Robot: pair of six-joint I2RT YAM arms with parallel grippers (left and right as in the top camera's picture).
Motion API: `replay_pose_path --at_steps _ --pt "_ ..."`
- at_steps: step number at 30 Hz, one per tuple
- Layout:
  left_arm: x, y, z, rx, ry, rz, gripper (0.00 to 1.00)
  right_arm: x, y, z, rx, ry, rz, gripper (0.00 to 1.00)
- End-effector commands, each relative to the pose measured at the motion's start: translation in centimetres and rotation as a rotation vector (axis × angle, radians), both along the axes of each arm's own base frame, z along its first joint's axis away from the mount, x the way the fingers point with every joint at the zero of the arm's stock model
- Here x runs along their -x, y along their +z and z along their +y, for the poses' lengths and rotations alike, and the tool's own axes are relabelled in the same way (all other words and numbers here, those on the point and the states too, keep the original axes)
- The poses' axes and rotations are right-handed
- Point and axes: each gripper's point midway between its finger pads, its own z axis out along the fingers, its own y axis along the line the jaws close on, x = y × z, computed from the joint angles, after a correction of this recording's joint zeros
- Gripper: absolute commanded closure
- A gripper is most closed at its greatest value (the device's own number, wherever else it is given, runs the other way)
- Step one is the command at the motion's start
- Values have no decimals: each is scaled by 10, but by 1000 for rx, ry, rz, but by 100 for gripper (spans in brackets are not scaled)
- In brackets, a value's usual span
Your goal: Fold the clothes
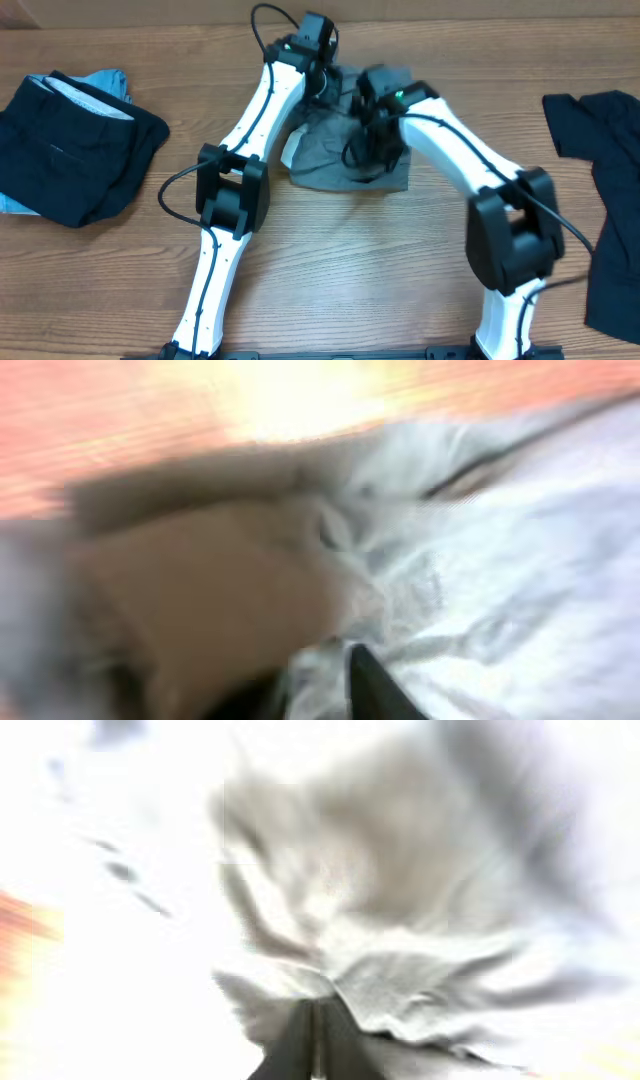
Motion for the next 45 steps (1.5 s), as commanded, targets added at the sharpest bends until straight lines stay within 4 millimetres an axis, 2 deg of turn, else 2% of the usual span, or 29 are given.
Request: replay_pose_path --at_steps 1,2,4,6,9,10,13,17,22,25,30,35,40,45 --pt "-18 67 4 21 3 -137 59 -36 115 -31 -111 -152 -253 65" --pt "-14 80 2 43 -8 -137 53 -43 124 -49 -119 -201 -273 53" --pt "-5 91 0 67 -23 -117 50 -51 124 -79 -110 -266 -274 42" --pt "8 91 -1 79 -36 -66 48 -55 113 -101 -116 -308 -248 35" --pt "23 76 10 23 -21 14 43 -58 85 -118 -146 -246 -205 29" --pt "28 68 16 -10 -12 42 41 -60 71 -125 -156 -237 -184 22" --pt "38 53 24 -36 -4 109 33 -64 34 -144 -191 -248 -109 12" --pt "50 41 33 -61 -1 176 27 -64 -4 -135 -387 -95 -39 7" --pt "51 36 33 -67 -4 187 25 -59 -24 -123 -550 21 -24 6" --pt "52 21 33 -74 -3 210 24 -57 -36 -117 -593 40 -4 6" --pt "57 -6 39 -101 20 259 23 -56 -45 -116 -598 60 2 6" --pt "56 -7 42 -109 35 259 17 -61 -51 -111 -640 90 -34 6" --pt "56 -7 42 -108 34 259 17 -64 -49 -101 -733 107 -76 7" --pt "55 -6 41 -104 33 255 18 -58 -63 -100 -733 104 -76 9"
